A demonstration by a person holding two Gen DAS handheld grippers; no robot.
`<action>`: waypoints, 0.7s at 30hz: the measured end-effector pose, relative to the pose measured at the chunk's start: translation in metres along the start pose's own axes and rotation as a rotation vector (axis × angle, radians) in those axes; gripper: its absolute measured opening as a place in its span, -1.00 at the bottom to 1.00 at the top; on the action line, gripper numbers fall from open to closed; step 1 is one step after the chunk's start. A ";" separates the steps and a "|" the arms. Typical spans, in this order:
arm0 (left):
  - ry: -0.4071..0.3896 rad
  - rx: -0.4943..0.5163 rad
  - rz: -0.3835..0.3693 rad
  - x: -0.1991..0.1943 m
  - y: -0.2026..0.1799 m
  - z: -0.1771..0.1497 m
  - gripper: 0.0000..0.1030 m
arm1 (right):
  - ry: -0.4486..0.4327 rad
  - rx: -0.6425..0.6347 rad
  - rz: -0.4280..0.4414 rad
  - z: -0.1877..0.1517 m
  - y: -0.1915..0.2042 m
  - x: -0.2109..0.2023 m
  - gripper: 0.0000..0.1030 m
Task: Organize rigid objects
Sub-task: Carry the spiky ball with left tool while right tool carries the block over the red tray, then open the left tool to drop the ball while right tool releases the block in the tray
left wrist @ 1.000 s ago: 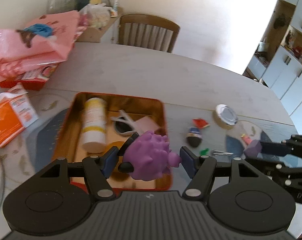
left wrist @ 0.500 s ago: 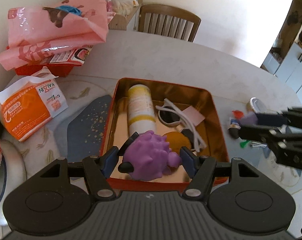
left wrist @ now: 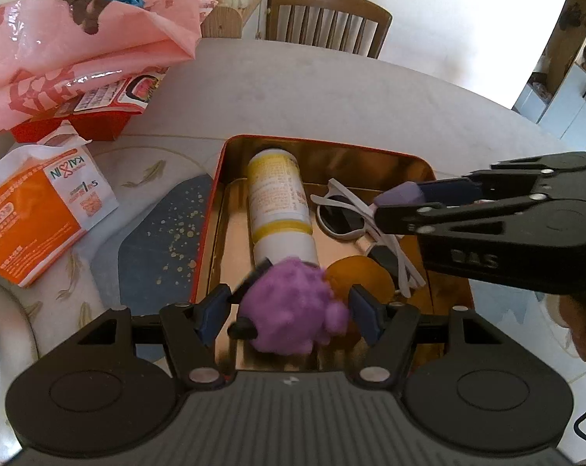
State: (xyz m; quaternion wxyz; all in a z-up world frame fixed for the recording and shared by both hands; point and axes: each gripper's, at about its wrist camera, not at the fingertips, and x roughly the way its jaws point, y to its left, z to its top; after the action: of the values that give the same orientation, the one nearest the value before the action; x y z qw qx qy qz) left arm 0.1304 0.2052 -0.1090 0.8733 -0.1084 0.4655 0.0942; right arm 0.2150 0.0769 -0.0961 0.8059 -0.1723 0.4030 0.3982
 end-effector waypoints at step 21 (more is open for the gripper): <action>-0.005 -0.023 -0.005 0.001 0.002 0.001 0.07 | 0.031 0.052 0.045 -0.002 -0.006 0.006 -0.27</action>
State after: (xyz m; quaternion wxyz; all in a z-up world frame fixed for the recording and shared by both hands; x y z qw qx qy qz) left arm 0.1313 0.2072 -0.1095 0.8735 -0.1193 0.4618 0.0978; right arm 0.2208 0.0745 -0.1025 0.7944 -0.1484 0.4296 0.4029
